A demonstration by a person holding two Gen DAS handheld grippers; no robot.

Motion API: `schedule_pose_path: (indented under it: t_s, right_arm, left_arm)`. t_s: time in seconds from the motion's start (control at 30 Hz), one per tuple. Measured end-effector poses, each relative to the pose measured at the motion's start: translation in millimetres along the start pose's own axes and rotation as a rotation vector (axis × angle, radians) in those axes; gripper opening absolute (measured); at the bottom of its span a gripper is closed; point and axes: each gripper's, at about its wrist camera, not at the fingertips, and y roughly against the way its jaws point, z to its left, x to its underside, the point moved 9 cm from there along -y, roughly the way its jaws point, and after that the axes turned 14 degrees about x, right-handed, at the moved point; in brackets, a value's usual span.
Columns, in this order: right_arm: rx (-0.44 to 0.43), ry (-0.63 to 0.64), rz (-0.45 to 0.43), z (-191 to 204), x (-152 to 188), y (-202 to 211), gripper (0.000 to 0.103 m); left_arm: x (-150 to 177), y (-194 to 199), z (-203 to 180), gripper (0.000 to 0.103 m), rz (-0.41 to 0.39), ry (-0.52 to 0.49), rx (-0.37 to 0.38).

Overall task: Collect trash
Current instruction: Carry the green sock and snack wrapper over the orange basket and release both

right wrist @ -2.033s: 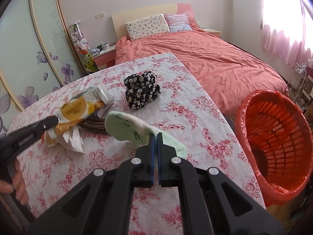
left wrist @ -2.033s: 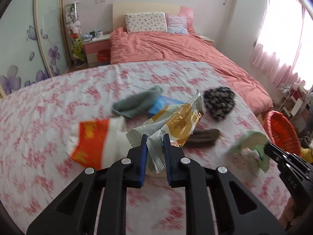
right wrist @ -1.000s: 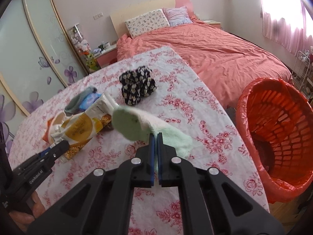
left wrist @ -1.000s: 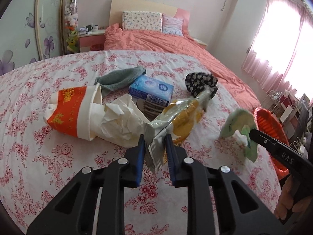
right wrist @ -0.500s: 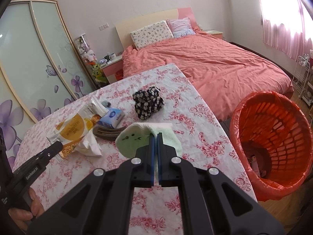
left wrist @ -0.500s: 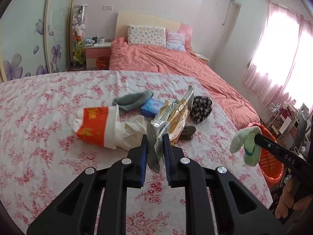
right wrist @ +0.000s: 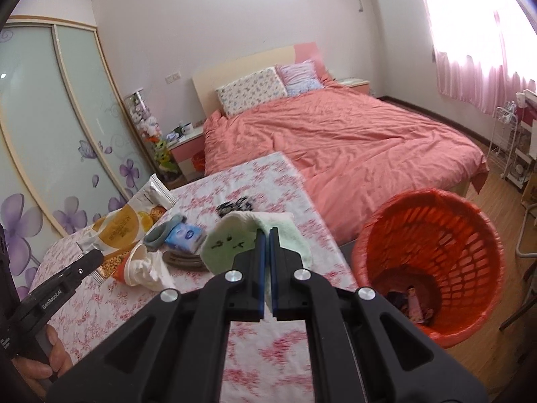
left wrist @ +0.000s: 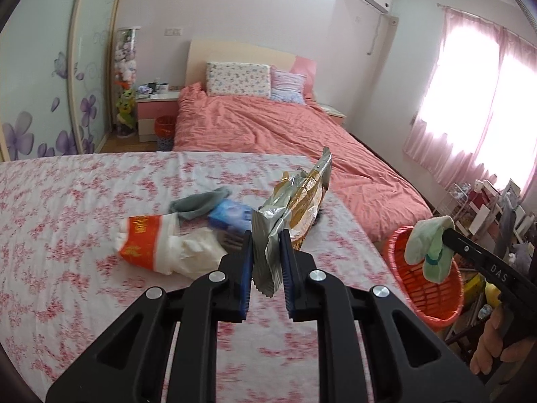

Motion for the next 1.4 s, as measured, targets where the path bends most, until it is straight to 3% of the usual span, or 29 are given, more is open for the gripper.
schedule_pose_path:
  t_s: [0.43,1.1,1.17,1.23,1.3,1.4]
  right_arm:
    - [0.121,-0.106,-0.015,-104,-8,2,0.004]
    - [0.230,-0.286,0.025,-229,-2,-43,0.005]
    - [0.240,-0.308,0.034,-240,-2,-50,0.009]
    - [0.241,-0.328,0.056,-247,1,-59,0.016]
    - [0.248,-0.334,0.065,-251,3,-64,0.031]
    - [0.263,-0.318,0.079,-252,8,-71,0.032]
  left_arm:
    - [13,-58,-101,0.016,0.062,-0.087,0.137]
    - [56,-148,-212,0.016,0.227,-0.138,0.298]
    - [61,-155,-218,0.019,0.247,-0.142,0.306]
    - [69,-163,-220,0.030,0.278,-0.134,0.306]
    - [77,-170,-219,0.040,0.308,-0.123,0.305]
    - [83,-171,-212,0.047,0.325,-0.129,0.281]
